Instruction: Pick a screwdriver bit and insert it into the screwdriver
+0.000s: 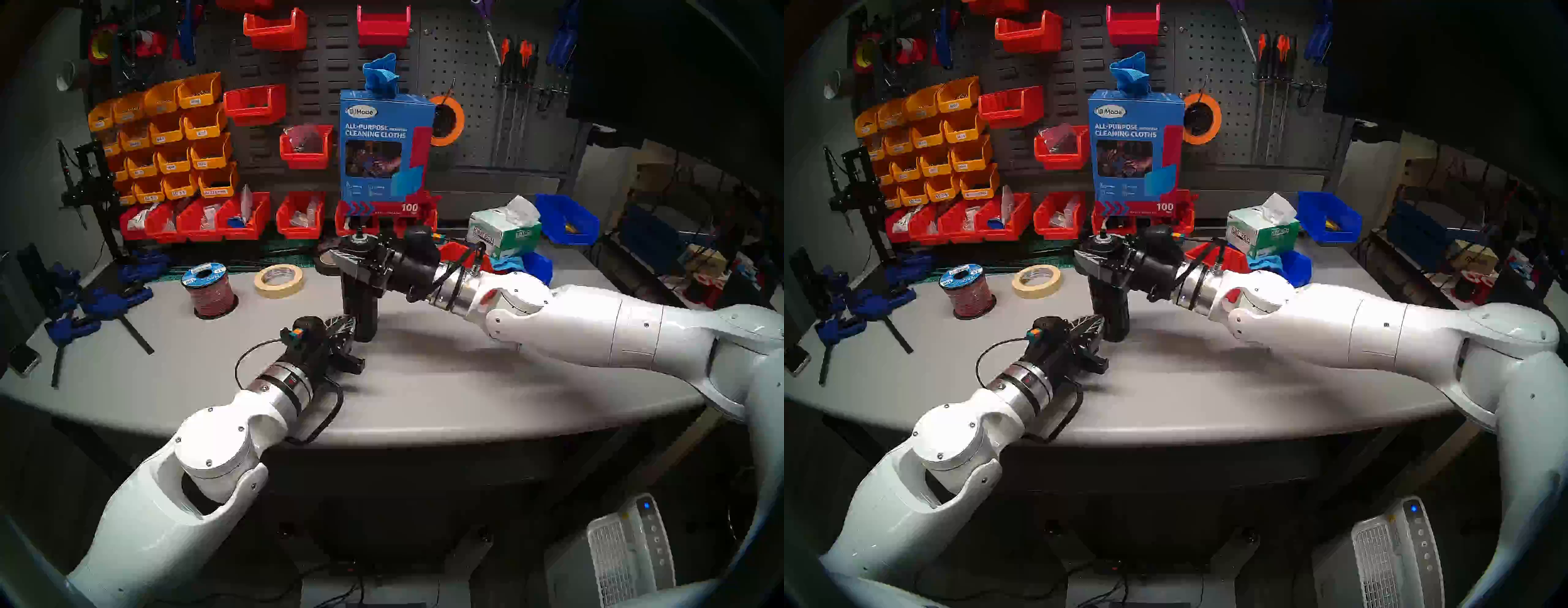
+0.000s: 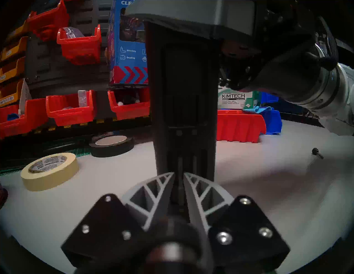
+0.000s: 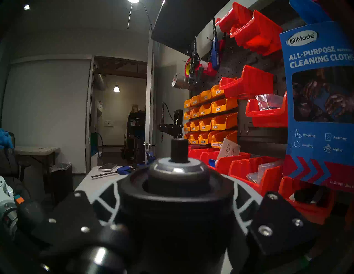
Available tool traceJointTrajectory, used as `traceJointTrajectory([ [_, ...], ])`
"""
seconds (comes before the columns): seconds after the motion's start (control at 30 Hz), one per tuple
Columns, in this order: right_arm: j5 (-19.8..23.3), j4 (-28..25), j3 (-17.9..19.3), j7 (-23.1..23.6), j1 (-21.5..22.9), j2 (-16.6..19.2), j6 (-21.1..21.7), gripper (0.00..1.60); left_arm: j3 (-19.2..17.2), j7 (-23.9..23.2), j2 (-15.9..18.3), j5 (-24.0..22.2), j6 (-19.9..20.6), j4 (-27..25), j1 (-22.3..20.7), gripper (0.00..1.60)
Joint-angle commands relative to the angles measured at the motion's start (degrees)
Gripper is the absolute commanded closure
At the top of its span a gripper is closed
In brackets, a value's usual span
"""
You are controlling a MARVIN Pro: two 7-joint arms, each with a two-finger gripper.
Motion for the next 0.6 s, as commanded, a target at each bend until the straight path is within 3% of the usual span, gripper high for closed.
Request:
traceJointTrajectory([
  [0.0,0.0,-0.9,0.8,0.4,0.9,-0.3,-0.3,1.04,-0.4,1.2,-1.3,0.4,0.0,-1.3,-2.2,1.04],
  [0.1,0.0,-0.9,0.8,0.4,0.8,-0.3,-0.3,1.03,-0.3,1.2,-1.4,0.4,0.0,-1.4,-2.4,1.08],
  [0.2,0.0,-0.8,0.8,0.4,0.8,-0.3,-0.4,1.03,-0.3,1.2,-1.4,0.5,0.1,-1.6,-2.5,1.4],
  [0.33,0.0,-0.7,0.8,0.4,0.8,-0.4,-0.4,1.03,-0.5,0.8,-1.4,0.2,-0.1,-1.7,-2.5,1.6],
  [0.57,0.1,-0.5,0.8,0.3,0.9,-0.3,-0.3,1.02,-0.9,0.3,-1.0,-0.3,-0.1,-2.5,-1.8,1.6],
])
